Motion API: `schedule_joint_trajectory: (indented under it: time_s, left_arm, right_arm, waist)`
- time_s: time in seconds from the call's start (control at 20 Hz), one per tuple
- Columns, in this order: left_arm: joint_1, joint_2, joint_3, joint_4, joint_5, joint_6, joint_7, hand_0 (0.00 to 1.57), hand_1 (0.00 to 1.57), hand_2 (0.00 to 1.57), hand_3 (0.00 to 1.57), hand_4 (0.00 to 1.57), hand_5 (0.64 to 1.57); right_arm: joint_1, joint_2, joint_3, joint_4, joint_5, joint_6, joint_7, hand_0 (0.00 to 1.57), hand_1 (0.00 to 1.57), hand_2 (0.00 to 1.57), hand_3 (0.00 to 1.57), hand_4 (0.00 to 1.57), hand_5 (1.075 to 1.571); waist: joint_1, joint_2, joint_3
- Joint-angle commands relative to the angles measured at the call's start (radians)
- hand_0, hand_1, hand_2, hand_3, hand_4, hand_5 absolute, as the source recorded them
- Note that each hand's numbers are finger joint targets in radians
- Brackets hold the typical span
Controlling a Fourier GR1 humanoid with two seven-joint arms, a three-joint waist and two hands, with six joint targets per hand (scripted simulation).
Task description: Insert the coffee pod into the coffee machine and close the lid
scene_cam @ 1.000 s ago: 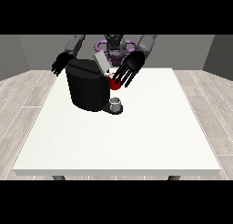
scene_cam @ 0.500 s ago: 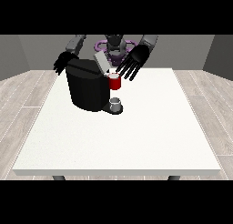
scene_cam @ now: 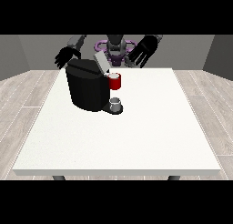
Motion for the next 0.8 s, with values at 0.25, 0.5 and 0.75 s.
schedule_joint_trajectory:
  time_s: [0.25,0.5,0.75]
  left_arm:
    - [0.175,-0.176,0.203,-0.006,0.281,-0.035,-0.05,0.0,0.0,0.0,0.0,0.0,1.571]
    - [0.336,-0.256,0.209,-0.012,0.316,-0.008,-0.091,0.0,0.0,0.0,0.0,0.0,1.571]
    - [0.378,-0.24,0.265,-0.035,0.389,-0.016,-0.079,0.0,0.0,0.0,0.0,0.09,1.571]
  right_arm:
    - [0.094,-0.072,-0.019,-0.012,0.004,0.042,0.012,0.0,0.0,0.0,0.0,0.36,1.571]
    - [0.066,-0.099,0.008,-0.092,-0.019,0.095,0.107,0.0,0.0,0.0,0.0,0.29,1.571]
    - [-0.019,-0.154,0.015,-0.172,-0.018,0.125,0.187,0.0,0.0,0.0,0.0,0.04,1.571]
  waist:
    - [0.134,-0.221,-0.0006]
    - [0.18,-0.311,-0.0007]
    - [0.188,-0.298,-0.0006]
